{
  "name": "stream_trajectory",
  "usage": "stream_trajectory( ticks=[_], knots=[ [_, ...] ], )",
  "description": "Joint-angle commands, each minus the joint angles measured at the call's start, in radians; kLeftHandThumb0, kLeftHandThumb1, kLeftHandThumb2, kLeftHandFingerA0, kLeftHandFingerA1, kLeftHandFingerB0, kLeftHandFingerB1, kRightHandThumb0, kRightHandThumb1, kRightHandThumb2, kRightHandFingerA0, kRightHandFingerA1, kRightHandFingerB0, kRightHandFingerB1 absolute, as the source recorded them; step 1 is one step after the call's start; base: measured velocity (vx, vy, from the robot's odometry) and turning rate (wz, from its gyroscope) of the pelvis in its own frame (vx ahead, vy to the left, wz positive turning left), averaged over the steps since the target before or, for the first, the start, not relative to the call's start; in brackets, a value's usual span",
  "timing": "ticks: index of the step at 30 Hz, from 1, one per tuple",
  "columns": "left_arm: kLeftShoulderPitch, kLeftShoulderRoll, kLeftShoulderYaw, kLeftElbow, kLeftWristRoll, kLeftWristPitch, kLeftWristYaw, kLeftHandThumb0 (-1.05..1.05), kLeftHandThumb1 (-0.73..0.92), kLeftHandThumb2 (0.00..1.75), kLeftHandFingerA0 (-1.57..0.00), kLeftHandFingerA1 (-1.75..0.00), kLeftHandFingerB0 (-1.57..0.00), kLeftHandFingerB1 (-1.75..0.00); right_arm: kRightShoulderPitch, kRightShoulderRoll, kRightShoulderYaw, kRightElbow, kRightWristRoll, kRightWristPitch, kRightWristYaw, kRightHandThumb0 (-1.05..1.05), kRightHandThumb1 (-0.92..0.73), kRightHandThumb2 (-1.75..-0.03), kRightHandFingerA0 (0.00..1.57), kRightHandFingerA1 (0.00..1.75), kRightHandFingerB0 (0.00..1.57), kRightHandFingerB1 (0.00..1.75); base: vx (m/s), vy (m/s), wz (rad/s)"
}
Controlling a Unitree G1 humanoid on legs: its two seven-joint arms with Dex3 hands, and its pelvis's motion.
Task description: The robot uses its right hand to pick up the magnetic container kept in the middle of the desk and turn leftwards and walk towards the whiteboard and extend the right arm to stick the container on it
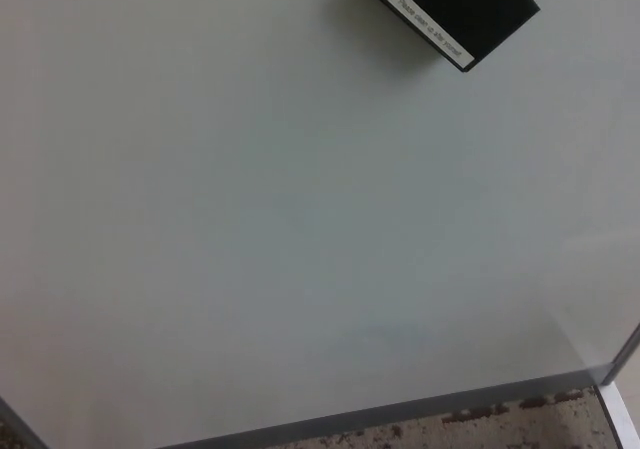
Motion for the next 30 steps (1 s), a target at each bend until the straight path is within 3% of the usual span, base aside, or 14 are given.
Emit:
stream_trajectory(
  ticks=[1,3,4,5,7,9,15,18,19,22,23,27,29,30],
  knots=[
    [-0.140,-0.046,-0.045,0.058,0.109,0.033,0.196,-0.05,0.64,0.93,-0.91,-1.31,-0.91,-1.18,-0.133,0.035,0.028,0.678,0.083,-0.334,-0.199,-0.09,-0.71,-0.83,1.11,0.74,0.83,0.56,0.00,0.000,0.00],
    [-0.165,-0.061,-0.027,0.056,0.067,0.030,0.146,-0.07,0.67,0.89,-0.91,-1.36,-0.91,-1.23,-0.169,0.025,0.058,0.741,0.045,-0.346,-0.243,-0.13,-0.76,-0.72,1.14,0.81,0.87,0.59,0.00,0.000,0.00],
    [-0.189,-0.070,-0.033,0.068,0.083,0.069,0.202,0.07,0.65,1.12,-0.96,-1.32,-0.99,-1.23,-0.219,0.013,0.091,0.847,0.009,-0.339,-0.273,-0.14,-0.74,-0.77,1.13,0.96,0.95,0.62,0.00,0.000,0.00],
    [-0.196,-0.072,-0.036,0.072,0.090,0.081,0.220,0.07,0.65,1.12,-0.96,-1.32,-0.99,-1.23,-0.234,0.008,0.101,0.879,0.000,-0.338,-0.281,-0.14,-0.74,-0.77,1.13,0.96,0.95,0.62,0.00,0.000,0.00],
    [-0.224,-0.050,-0.065,0.098,0.122,0.149,0.247,0.11,0.59,1.14,-1.00,-1.08,-1.01,-1.06,-0.265,0.006,0.119,0.938,0.008,-0.309,-0.253,-0.08,-0.60,-1.07,1.10,1.01,0.94,0.68,0.00,0.000,0.00],
    [-0.247,-0.036,-0.087,0.120,0.142,0.205,0.270,0.11,0.59,1.14,-1.00,-1.08,-1.01,-1.06,-0.281,0.008,0.132,0.963,0.011,-0.282,-0.242,-0.08,-0.60,-1.07,1.10,1.01,0.94,0.68,0.00,0.000,0.00],
    [-0.313,-0.022,-0.066,0.151,0.087,0.209,0.219,0.11,0.58,1.04,-1.03,-1.03,-1.02,-0.98,-0.366,0.029,0.147,1.068,0.050,-0.280,-0.254,-0.10,-0.69,-0.78,1.07,0.87,0.89,0.61,0.00,0.000,0.00],
    [-0.342,-0.015,-0.066,0.167,0.084,0.219,0.233,0.11,0.58,1.04,-1.03,-1.03,-1.02,-0.98,-0.397,0.043,0.147,1.093,0.073,-0.258,-0.269,-0.10,-0.69,-0.78,1.07,0.87,0.89,0.61,0.00,0.000,0.00],
    [-0.360,-0.038,-0.054,0.160,0.055,0.253,0.200,0.04,0.69,0.84,-0.93,-1.05,-0.93,-0.94,-0.422,0.057,0.124,1.105,0.111,-0.261,-0.264,-0.07,-0.63,-0.90,1.10,0.94,0.92,0.61,0.00,0.000,0.00],
    [-0.374,-0.060,-0.042,0.161,0.027,0.257,0.168,0.05,0.69,0.89,-0.93,-1.07,-0.92,-0.95,-0.449,0.068,0.095,1.138,0.165,-0.273,-0.249,-0.06,-0.61,-0.92,1.10,0.96,0.92,0.61,0.00,0.000,0.00],
    [-0.366,-0.080,-0.047,0.140,0.028,0.253,0.176,0.01,0.57,1.10,-0.96,-1.00,-0.90,-0.94,-0.450,0.074,0.086,1.144,0.184,-0.279,-0.235,-0.06,-0.62,-0.94,1.06,0.93,0.91,0.62,0.00,0.000,0.00],
    [-0.343,-0.098,-0.065,0.084,0.054,0.238,0.217,-0.01,0.66,0.92,-0.99,-1.03,-0.90,-0.94,-0.456,0.057,0.114,1.193,0.174,-0.336,-0.245,-0.09,-0.65,-0.88,1.07,0.95,0.90,0.63,0.00,0.000,0.00],
    [-0.328,-0.094,-0.053,0.059,0.033,0.224,0.199,-0.02,0.60,1.11,-0.98,-1.02,-0.92,-0.96,-0.450,0.057,0.131,1.205,0.175,-0.347,-0.259,-0.06,-0.62,-0.93,1.05,0.93,0.89,0.60,0.00,0.000,0.00],
    [-0.323,-0.090,-0.054,0.049,0.034,0.225,0.196,-0.02,0.60,1.11,-0.98,-1.02,-0.92,-0.96,-0.449,0.056,0.134,1.204,0.182,-0.351,-0.258,-0.06,-0.62,-0.93,1.05,0.93,0.89,0.60,0.00,0.000,0.00]
  ],
)
